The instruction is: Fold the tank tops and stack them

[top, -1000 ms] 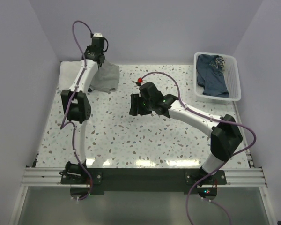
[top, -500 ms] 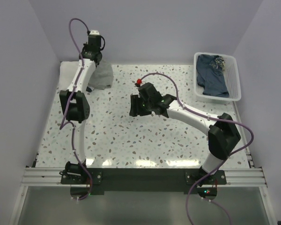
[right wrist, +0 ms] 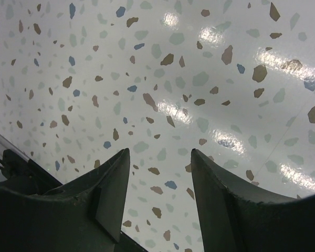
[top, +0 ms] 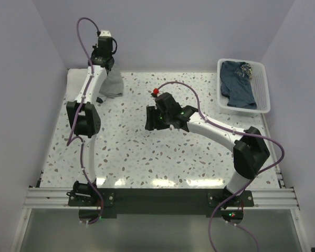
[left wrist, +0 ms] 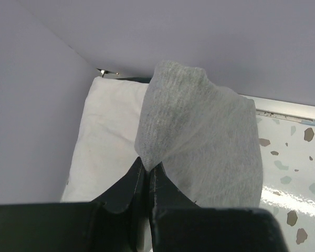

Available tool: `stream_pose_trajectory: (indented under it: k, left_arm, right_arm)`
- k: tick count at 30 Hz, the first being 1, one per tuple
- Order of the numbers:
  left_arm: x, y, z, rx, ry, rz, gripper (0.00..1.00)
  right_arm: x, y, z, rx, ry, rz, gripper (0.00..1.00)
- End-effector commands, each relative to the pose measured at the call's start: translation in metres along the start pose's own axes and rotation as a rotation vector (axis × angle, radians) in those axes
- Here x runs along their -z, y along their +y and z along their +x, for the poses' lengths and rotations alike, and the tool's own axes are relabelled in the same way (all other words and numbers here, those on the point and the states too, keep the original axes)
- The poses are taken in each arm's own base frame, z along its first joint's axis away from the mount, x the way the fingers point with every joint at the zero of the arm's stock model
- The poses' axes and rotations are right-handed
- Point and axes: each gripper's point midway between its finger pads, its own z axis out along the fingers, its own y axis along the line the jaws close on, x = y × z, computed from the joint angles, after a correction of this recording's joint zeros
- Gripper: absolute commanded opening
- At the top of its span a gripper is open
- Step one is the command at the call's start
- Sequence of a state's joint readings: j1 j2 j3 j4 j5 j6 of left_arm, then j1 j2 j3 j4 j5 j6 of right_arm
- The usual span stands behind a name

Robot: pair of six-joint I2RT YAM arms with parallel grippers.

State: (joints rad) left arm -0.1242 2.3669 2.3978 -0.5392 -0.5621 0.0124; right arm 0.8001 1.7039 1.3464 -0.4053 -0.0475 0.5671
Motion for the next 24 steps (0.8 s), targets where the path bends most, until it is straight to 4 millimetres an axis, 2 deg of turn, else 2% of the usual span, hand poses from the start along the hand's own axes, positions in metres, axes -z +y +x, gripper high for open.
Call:
stream_pose_trajectory:
  k: [1,7,14,20,23,24]
  left_arm:
    - [0.031,0.042,-0.067,0.093,-0.158,-0.055,0.0]
    - [0.037,0.044,-0.076,0.108,-0.18,-0.036,0.0]
    - [0.038,0.059,-0.081,0.124,-0.19,-0.045,0.0]
    - [0.018,0.069,-0.062,0.136,-0.153,-0.036,0.0]
    - [0.002,0.071,-0.043,0.131,-0.126,-0.035,0.0]
    - [-0.009,0.072,-0.031,0.127,-0.11,-0.044,0.0]
  right_arm:
    - [0.004,0.008,-0.009,0.013,-0.017,-0.034,0.54]
    - [0.004,0.007,-0.01,0.013,-0.021,-0.028,0.53]
    - [0.002,0.008,-0.007,0.013,-0.016,-0.031,0.53]
    - [-0.002,0.006,-0.005,0.011,-0.005,-0.027,0.53]
    - [-0.003,0.005,-0.003,0.011,-0.001,-0.026,0.53]
    - [-0.005,0.005,-0.002,0.012,0.005,-0.025,0.53]
